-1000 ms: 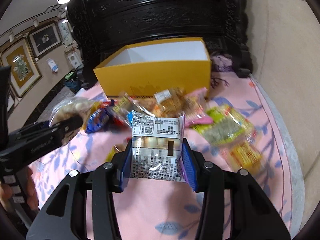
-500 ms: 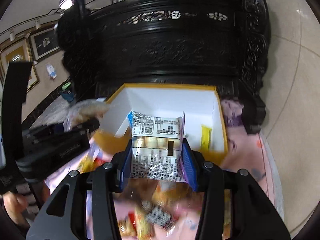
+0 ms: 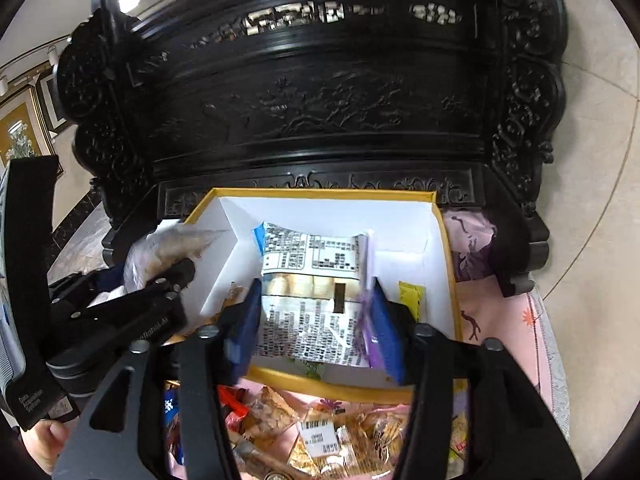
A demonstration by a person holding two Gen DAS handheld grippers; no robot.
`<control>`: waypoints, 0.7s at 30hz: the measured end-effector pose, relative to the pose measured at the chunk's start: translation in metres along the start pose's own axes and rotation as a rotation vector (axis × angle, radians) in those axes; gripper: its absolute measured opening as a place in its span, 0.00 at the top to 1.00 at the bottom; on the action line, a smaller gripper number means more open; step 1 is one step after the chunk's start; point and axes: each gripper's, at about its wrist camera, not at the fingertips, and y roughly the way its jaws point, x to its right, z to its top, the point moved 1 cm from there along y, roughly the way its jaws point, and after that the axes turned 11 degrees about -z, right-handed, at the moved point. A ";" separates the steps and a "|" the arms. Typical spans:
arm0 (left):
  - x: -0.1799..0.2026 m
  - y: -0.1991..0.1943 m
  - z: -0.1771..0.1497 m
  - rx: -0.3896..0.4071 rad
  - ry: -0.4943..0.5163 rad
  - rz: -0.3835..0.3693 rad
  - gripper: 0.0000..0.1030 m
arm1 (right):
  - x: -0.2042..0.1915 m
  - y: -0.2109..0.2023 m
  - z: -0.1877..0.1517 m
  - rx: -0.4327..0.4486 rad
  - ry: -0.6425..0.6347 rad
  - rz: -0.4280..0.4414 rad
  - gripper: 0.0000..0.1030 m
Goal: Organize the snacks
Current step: 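Lower both bags into the yellow box and open both tools, then grasp the yellow bun with right tool while left tool grasps yellow candy bag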
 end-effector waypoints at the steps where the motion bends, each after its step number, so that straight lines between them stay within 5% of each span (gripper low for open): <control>1: -0.002 0.000 0.001 0.008 -0.002 0.008 0.13 | 0.004 0.002 0.001 -0.003 0.012 -0.004 0.33; 8: -0.019 -0.050 -0.030 0.070 0.043 0.033 0.13 | 0.056 -0.029 -0.036 -0.064 -0.002 0.017 0.32; 13: -0.041 -0.095 -0.103 0.066 0.037 0.014 0.12 | 0.130 -0.050 -0.124 -0.188 0.007 -0.130 0.31; 17: -0.055 -0.106 -0.157 0.021 -0.040 -0.056 0.12 | 0.151 -0.040 -0.190 -0.317 -0.028 -0.214 0.31; 21: -0.059 -0.107 -0.201 -0.037 -0.076 -0.070 0.12 | 0.151 -0.036 -0.227 -0.361 -0.037 -0.168 0.31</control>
